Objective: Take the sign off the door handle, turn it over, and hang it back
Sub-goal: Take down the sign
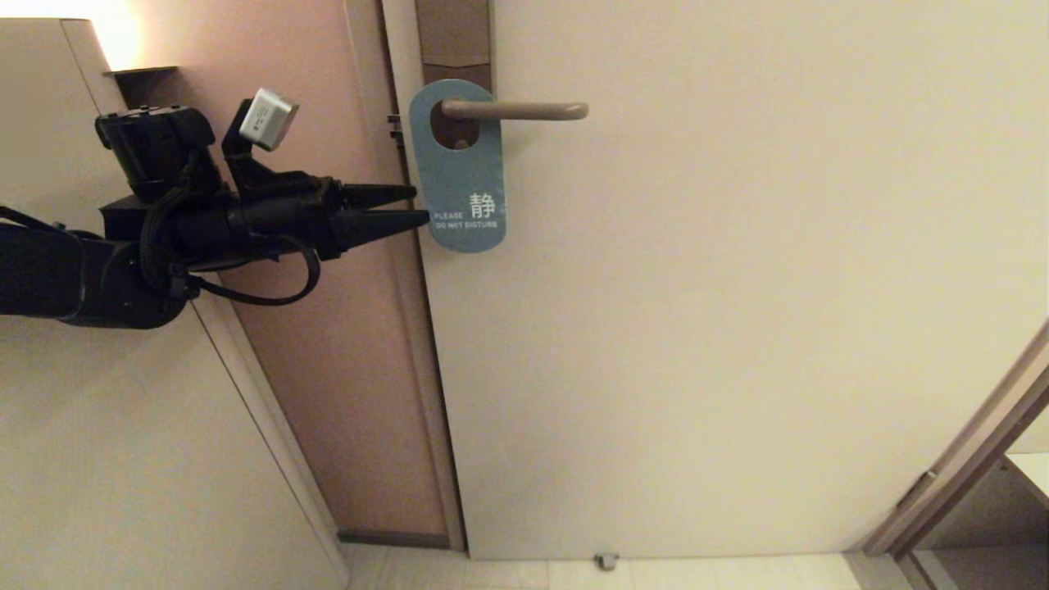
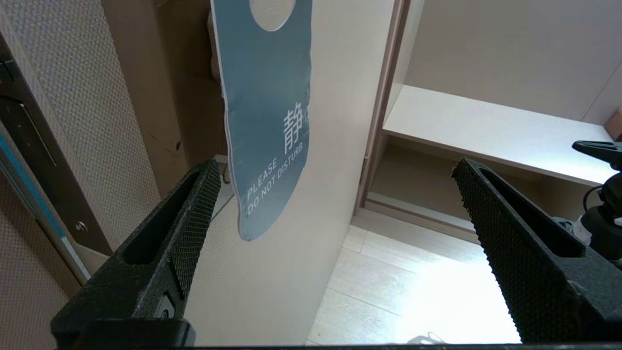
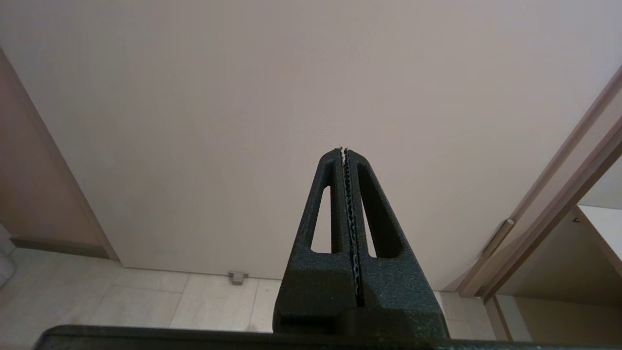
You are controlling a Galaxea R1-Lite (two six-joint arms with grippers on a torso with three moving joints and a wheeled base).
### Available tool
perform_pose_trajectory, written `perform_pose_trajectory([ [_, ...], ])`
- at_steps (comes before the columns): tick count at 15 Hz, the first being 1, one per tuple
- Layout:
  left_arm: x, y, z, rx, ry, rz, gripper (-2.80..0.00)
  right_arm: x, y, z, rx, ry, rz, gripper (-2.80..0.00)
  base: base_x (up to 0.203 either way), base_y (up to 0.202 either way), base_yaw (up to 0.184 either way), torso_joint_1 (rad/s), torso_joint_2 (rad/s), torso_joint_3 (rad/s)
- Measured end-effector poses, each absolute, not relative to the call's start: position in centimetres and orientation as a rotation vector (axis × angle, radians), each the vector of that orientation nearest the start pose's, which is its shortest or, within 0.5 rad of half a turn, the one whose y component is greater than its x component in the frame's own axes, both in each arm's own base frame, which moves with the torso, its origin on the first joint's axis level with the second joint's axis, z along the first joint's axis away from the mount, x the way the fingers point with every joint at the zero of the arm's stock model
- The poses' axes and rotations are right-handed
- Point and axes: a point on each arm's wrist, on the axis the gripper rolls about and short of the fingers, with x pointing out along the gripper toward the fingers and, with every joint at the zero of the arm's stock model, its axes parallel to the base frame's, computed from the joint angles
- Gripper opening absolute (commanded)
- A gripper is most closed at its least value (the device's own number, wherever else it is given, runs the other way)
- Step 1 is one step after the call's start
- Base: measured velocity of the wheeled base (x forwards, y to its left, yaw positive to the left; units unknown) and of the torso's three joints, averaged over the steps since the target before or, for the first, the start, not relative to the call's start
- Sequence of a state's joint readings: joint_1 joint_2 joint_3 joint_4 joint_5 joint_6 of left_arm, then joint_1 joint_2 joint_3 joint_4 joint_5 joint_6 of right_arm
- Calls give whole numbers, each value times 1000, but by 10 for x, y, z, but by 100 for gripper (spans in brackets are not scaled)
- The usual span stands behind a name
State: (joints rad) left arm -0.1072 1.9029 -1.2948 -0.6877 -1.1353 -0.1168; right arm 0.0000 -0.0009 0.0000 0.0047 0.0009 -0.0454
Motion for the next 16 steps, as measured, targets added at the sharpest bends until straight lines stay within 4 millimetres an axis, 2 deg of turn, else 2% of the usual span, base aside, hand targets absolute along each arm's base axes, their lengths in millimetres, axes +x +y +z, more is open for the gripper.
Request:
perform_pose_trajectory([
  [16,383,-72,245,-63,6,-1273,0,-23,0,75,-45,4,1,-280,0,0,0,0,0,0],
])
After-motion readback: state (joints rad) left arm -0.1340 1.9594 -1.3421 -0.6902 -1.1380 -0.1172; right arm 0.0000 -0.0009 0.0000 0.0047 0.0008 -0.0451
